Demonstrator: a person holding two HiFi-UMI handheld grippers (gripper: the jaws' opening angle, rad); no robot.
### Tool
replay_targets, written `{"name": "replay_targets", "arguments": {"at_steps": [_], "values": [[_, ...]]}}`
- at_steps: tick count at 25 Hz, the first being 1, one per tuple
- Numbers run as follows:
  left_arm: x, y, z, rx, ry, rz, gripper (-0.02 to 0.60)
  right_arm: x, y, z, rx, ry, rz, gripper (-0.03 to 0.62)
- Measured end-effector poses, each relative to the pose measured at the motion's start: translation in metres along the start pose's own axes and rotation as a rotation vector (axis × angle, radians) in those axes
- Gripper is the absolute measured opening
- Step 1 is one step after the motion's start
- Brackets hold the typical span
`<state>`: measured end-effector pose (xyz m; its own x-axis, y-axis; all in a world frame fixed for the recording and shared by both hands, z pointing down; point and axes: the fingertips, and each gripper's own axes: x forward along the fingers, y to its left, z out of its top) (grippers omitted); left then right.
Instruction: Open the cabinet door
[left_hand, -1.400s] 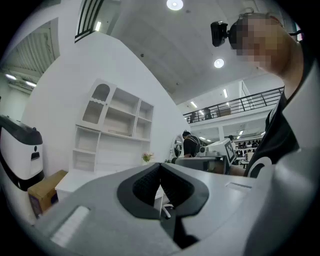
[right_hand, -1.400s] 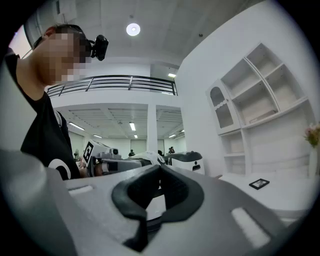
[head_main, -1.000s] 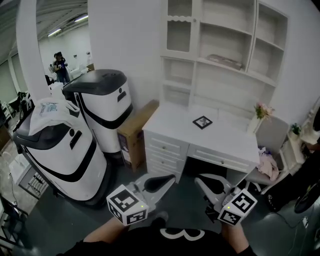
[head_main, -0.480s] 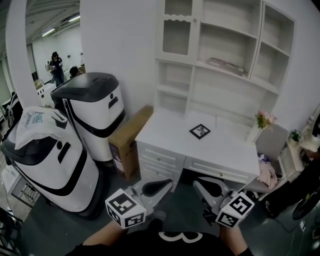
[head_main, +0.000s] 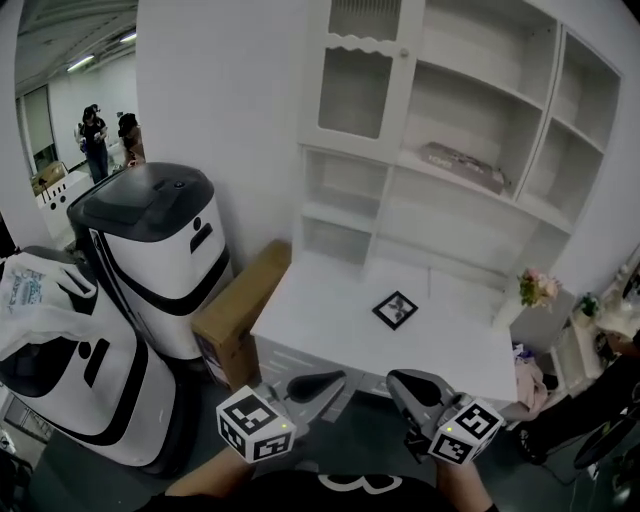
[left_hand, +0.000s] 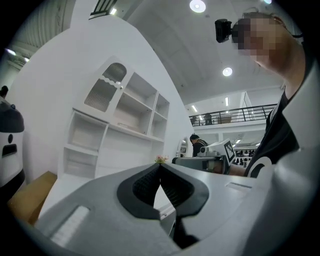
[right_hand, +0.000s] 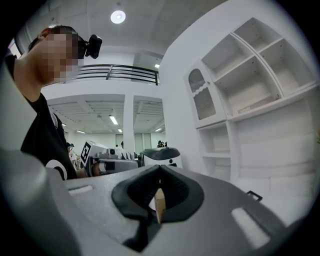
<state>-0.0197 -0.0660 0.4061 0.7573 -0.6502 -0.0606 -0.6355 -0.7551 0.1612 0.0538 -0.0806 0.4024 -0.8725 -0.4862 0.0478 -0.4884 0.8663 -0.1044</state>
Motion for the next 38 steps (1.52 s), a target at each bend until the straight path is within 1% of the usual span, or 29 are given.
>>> {"name": "replay_targets", "arguments": {"at_steps": [2, 5, 8, 10, 16, 20, 27, 30, 34, 38], "values": [[0.014, 0.029, 0.011, 0.023, -0.005, -0.011, 0.006, 0.022, -0.022, 0.011, -0.012, -0.007, -0.012, 0.002], [0.034, 0.068, 0.027, 0.091, -0.002, -0.025, 0.006, 0.051, -0.053, 0.024, -0.040, -0.017, -0.019, 0.002], [0.049, 0.100, 0.047, 0.161, -0.033, -0.025, 0.006, 0.073, -0.078, 0.035, -0.072, -0.026, -0.029, 0.002], [0.058, 0.117, 0.060, 0.193, -0.061, -0.027, 0.006, 0.084, -0.092, 0.046, -0.095, -0.041, -0.038, 0.002], [0.097, 0.155, 0.087, 0.261, -0.100, -0.015, 0.006, 0.097, -0.128, 0.070, -0.149, -0.065, -0.068, 0.002], [0.122, 0.165, 0.107, 0.337, -0.118, -0.038, 0.007, 0.100, -0.153, 0.087, -0.179, -0.087, -0.076, 0.002], [0.168, 0.194, 0.156, 0.431, -0.156, 0.020, 0.014, 0.111, -0.199, 0.117, -0.195, -0.141, -0.033, 0.002], [0.191, 0.207, 0.185, 0.477, -0.171, 0.033, 0.037, 0.119, -0.224, 0.128, -0.196, -0.160, -0.004, 0.002], [0.224, 0.220, 0.225, 0.562, -0.202, 0.056, 0.099, 0.127, -0.259, 0.143, -0.206, -0.182, 0.023, 0.002], [0.255, 0.232, 0.259, 0.620, -0.231, 0.085, 0.155, 0.131, -0.291, 0.173, -0.253, -0.208, 0.038, 0.002]]}}
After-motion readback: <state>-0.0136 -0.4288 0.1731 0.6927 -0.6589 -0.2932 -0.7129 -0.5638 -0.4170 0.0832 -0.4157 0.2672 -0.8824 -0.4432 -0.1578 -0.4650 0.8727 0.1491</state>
